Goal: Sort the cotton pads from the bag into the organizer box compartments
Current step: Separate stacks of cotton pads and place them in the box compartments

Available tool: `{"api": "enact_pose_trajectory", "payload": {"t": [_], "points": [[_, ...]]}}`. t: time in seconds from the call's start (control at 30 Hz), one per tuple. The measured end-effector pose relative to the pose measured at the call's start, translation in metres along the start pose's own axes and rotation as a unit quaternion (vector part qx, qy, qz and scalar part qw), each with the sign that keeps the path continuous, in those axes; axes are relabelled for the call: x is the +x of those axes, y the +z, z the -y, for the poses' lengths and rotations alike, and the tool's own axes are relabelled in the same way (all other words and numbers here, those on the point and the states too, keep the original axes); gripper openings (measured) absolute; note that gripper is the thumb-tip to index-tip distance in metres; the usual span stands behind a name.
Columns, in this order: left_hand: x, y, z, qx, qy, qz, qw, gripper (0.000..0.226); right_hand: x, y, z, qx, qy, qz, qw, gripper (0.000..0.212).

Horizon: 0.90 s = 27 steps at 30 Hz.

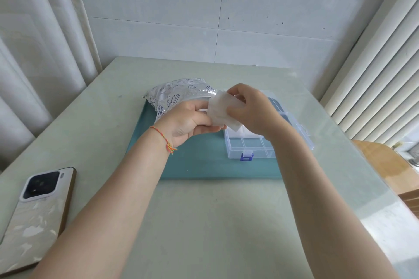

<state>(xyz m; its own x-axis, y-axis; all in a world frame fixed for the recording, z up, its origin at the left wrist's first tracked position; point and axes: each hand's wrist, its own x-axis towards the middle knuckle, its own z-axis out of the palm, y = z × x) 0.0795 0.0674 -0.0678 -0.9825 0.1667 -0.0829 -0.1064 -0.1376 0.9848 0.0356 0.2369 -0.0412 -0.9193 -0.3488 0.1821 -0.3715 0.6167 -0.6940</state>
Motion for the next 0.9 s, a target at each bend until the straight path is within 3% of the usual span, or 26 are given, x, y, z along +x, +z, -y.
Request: {"api": "enact_pose_trajectory", "payload": {"t": [0.2, 0.27, 0.37, 0.47, 0.57, 0.67, 0.77, 0.9], "points": [[0.003, -0.001, 0.001, -0.03, 0.01, -0.073, 0.997, 0.037, -0.002, -0.009, -0.004, 0.014, 0.034, 0.017, 0.999, 0.024], [0.005, -0.001, 0.002, -0.033, 0.011, -0.096, 0.995, 0.038, -0.002, -0.01, -0.004, 0.101, 0.06, -0.006, 0.993, 0.025], [0.006, 0.003, 0.0, -0.061, 0.017, -0.115, 0.991, 0.036, 0.0, -0.006, 0.0, 0.346, 0.118, -0.063, 0.928, 0.031], [0.008, 0.011, -0.003, -0.158, 0.004, -0.116, 0.981, 0.034, 0.001, 0.009, 0.005, 0.411, 0.15, -0.108, 0.892, 0.03], [0.009, 0.018, -0.001, -0.18, -0.012, -0.106, 0.978, 0.035, 0.0, 0.023, 0.009, 0.315, 0.144, -0.144, 0.927, 0.022], [0.01, 0.023, 0.003, -0.154, -0.002, -0.121, 0.981, 0.021, -0.001, 0.028, 0.009, 0.12, 0.07, -0.162, 0.977, 0.024], [0.01, 0.024, 0.005, -0.144, -0.001, -0.135, 0.98, 0.014, -0.002, 0.024, 0.007, 0.018, 0.002, -0.126, 0.992, 0.03], [0.01, 0.016, 0.004, -0.126, -0.028, -0.178, 0.976, 0.009, -0.008, 0.008, 0.007, -0.028, -0.052, 0.015, 0.998, 0.087]]}}
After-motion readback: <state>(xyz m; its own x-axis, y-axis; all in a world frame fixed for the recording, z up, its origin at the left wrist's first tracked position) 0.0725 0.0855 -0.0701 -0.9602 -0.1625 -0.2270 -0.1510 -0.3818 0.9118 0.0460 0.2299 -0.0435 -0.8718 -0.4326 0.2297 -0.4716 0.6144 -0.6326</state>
